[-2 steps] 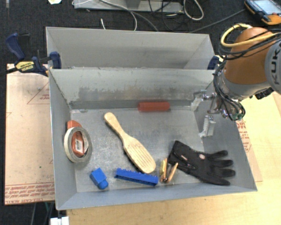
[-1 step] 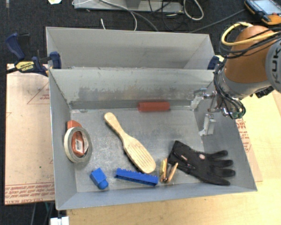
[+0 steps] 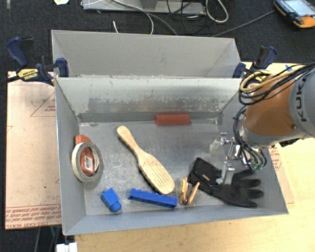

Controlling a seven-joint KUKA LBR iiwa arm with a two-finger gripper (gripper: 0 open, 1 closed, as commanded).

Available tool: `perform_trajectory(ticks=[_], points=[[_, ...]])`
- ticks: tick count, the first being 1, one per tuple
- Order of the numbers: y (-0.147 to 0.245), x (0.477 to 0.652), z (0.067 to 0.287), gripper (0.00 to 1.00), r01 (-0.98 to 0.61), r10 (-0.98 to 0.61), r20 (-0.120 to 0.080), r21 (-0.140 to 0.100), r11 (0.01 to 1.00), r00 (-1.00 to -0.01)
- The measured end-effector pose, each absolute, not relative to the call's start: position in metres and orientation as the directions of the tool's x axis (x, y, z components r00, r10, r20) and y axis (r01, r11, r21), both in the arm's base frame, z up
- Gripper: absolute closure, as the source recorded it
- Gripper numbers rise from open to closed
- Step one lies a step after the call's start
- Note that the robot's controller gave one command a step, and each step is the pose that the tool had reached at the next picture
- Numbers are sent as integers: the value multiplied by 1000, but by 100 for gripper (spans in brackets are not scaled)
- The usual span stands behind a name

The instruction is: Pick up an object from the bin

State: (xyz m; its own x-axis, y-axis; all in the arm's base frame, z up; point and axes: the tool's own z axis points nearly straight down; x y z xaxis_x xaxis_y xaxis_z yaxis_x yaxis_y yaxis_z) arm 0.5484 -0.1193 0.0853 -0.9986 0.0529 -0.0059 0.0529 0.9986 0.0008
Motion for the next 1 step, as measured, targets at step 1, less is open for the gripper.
perform_trajectory(ticks=[1], points=[[-114, 520, 117, 0, 43, 43, -12, 0, 999, -999]])
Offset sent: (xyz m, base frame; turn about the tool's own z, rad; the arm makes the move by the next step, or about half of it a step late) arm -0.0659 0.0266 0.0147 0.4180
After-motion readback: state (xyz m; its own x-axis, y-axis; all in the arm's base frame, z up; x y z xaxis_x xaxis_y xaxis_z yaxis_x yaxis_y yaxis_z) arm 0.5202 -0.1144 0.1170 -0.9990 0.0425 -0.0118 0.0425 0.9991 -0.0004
